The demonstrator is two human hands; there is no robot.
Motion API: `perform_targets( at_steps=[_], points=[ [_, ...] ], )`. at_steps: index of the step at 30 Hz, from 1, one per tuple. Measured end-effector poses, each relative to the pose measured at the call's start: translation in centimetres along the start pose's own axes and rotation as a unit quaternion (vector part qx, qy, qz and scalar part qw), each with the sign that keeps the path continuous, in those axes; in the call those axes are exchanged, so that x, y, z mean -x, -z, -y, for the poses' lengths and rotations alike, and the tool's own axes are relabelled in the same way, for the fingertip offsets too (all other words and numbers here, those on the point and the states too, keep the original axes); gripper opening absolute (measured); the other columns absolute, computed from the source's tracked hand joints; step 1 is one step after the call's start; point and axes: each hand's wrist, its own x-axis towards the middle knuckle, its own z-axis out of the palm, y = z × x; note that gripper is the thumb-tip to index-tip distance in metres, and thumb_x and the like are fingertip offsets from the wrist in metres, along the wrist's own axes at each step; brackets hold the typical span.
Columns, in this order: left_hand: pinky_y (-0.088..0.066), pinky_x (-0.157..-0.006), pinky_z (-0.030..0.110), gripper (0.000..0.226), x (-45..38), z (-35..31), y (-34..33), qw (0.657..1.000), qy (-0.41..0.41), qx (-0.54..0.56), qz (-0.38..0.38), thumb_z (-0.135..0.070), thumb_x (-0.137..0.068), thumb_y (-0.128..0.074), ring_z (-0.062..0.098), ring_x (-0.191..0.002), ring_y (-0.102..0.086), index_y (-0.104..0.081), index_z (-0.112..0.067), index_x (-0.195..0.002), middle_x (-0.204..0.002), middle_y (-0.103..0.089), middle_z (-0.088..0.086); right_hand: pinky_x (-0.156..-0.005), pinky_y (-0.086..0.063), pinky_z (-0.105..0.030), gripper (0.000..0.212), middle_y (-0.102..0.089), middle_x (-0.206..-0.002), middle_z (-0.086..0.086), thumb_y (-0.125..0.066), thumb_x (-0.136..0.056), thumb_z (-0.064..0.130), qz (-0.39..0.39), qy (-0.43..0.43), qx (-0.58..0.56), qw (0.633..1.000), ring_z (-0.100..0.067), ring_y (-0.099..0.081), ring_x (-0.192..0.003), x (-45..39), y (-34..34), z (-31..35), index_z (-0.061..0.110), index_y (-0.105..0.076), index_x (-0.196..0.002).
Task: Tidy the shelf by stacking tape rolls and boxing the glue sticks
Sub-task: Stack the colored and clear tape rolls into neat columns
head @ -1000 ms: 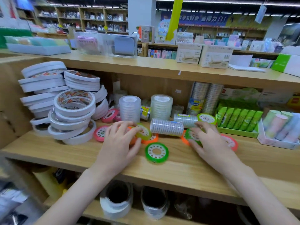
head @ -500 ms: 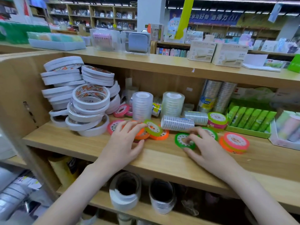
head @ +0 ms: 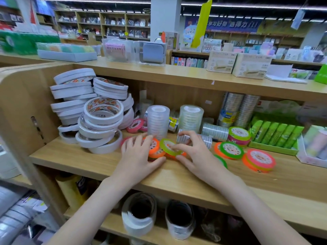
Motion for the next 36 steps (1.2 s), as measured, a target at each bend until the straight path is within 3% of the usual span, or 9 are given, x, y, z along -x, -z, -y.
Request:
perform_targets(
  at_steps=[3, 8, 11, 14, 21, 25, 29, 33, 36],
  points=[
    [-0.022, -0.104, 0.035, 0.093, 0.1, 0.5, 0.4, 0.999, -0.032, 0.026, 0.011, -0.075, -0.059, -0.019, 0.02, -0.124, -0.032, -0.036, -0.028, -0.137, -0.136, -0.04, -0.006, -0.099, -0.029, -0.018, 0.024, -0.032, -0.134, -0.002, -0.056, -0.09, 0.017, -0.003, 0.007, -0.03, 1.0, -0.008, -0.038, -0.108, -0.1, 0.2, -0.8, 0.016, -0.062, -0.114],
    [-0.031, -0.104, 0.032, 0.072, 0.4, 0.7, 1.0, 0.982, -0.103, 0.157, 0.02, -0.056, -0.069, -0.037, 0.013, -0.121, -0.039, -0.046, -0.02, -0.131, -0.128, -0.045, -0.007, -0.094, -0.044, -0.025, 0.018, -0.033, -0.126, 0.003, -0.052, -0.092, 0.017, -0.013, 0.01, -0.096, 0.995, -0.002, -0.048, -0.104, 0.4, 1.2, -1.7, 0.012, -0.059, -0.107],
    [-0.025, -0.107, 0.029, 0.073, 0.3, 0.6, 1.1, 0.983, -0.122, 0.134, 0.017, -0.057, -0.07, -0.036, 0.013, -0.121, -0.042, -0.047, -0.018, -0.131, -0.129, -0.048, -0.006, -0.091, -0.041, -0.02, 0.022, -0.034, -0.127, 0.004, -0.045, -0.095, 0.017, 0.013, 0.005, -0.03, 0.999, -0.004, -0.049, -0.1, 0.7, 1.6, -1.5, 0.012, -0.053, -0.114],
    [-0.018, -0.101, 0.027, 0.078, -0.1, -0.1, 1.4, 0.993, -0.103, 0.063, 0.012, -0.069, -0.07, -0.025, 0.014, -0.116, -0.044, -0.047, -0.022, -0.128, -0.122, -0.052, -0.008, -0.087, -0.045, -0.027, 0.027, -0.03, -0.129, 0.002, -0.042, -0.095, 0.013, 0.033, 0.012, 0.057, 0.998, -0.015, -0.049, -0.105, 0.9, 1.4, -1.3, 0.013, -0.048, -0.121],
    [-0.025, -0.093, 0.031, 0.073, -0.3, -0.1, 0.9, 0.992, -0.115, 0.05, 0.029, -0.071, -0.07, -0.03, 0.015, -0.104, -0.044, -0.048, -0.027, -0.124, -0.105, -0.043, -0.011, -0.109, -0.027, -0.034, 0.043, -0.024, -0.14, 0.006, -0.041, -0.095, 0.036, 0.076, 0.022, 0.099, 0.992, -0.012, -0.022, -0.128, 1.1, 0.6, -1.0, 0.026, -0.039, -0.136],
    [-0.021, -0.093, 0.025, 0.061, 0.1, -0.4, 1.0, 0.986, -0.141, 0.093, 0.012, -0.062, -0.072, -0.041, 0.013, -0.098, -0.045, -0.054, -0.025, -0.117, -0.102, -0.045, -0.014, -0.097, -0.033, -0.02, 0.032, -0.034, -0.122, 0.008, -0.056, -0.084, 0.049, 0.084, 0.007, 0.045, 0.995, -0.004, -0.031, -0.112, 1.3, 1.6, -1.8, 0.023, -0.055, -0.104],
    [-0.028, -0.094, 0.028, 0.057, 0.3, -0.7, 1.1, 0.978, -0.168, 0.116, 0.037, -0.059, -0.071, -0.047, 0.01, -0.1, -0.044, -0.054, -0.028, -0.118, -0.106, -0.051, -0.01, -0.082, -0.03, -0.001, 0.027, -0.037, -0.112, 0.008, -0.069, -0.074, 0.044, 0.09, -0.048, -0.059, 0.993, -0.002, -0.04, -0.105, 2.2, 2.9, -3.1, 0.023, -0.053, -0.078],
    [-0.035, -0.088, 0.025, 0.055, 0.3, -1.8, 0.9, 0.972, -0.175, 0.139, 0.066, -0.05, -0.066, -0.047, 0.01, -0.096, -0.04, -0.052, -0.031, -0.117, -0.105, -0.046, -0.013, -0.077, -0.031, -0.001, 0.027, -0.044, -0.108, 0.008, -0.075, -0.072, 0.035, 0.048, -0.066, -0.09, 0.993, 0.005, -0.045, -0.099, 2.6, 2.6, -3.6, 0.016, -0.056, -0.073],
    [-0.037, -0.086, 0.021, 0.058, 0.0, -3.0, 0.6, 0.97, -0.174, 0.152, 0.082, -0.049, -0.065, -0.046, 0.011, -0.098, -0.04, -0.05, -0.031, -0.12, -0.105, -0.042, -0.016, -0.08, -0.037, -0.005, 0.022, -0.053, -0.103, 0.006, -0.077, -0.07, 0.025, -0.048, -0.09, -0.155, 0.983, 0.002, -0.05, -0.097, 2.9, 3.6, -3.8, 0.015, -0.057, -0.072]
  ],
)
